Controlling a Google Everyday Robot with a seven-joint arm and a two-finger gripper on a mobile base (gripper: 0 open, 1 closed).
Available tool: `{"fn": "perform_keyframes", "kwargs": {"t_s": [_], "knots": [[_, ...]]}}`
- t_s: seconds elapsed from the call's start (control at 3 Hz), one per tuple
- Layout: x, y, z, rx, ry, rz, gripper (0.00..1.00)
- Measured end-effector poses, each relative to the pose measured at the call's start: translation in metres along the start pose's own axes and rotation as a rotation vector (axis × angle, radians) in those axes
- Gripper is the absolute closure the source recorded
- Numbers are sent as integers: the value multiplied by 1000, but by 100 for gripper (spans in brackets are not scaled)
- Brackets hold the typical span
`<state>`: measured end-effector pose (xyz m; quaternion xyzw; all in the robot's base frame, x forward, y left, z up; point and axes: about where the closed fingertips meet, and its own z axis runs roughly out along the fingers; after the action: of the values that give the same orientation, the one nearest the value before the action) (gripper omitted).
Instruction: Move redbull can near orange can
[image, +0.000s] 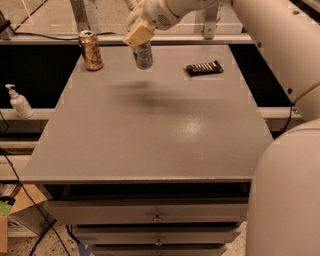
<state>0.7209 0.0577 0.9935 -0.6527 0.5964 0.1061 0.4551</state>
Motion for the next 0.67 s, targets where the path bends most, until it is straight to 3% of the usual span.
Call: {"fn": "perform_keyframes", "kwargs": {"t_s": [0.67], "knots": [[-27,-11,50,-67,-81,-4,100]]}}
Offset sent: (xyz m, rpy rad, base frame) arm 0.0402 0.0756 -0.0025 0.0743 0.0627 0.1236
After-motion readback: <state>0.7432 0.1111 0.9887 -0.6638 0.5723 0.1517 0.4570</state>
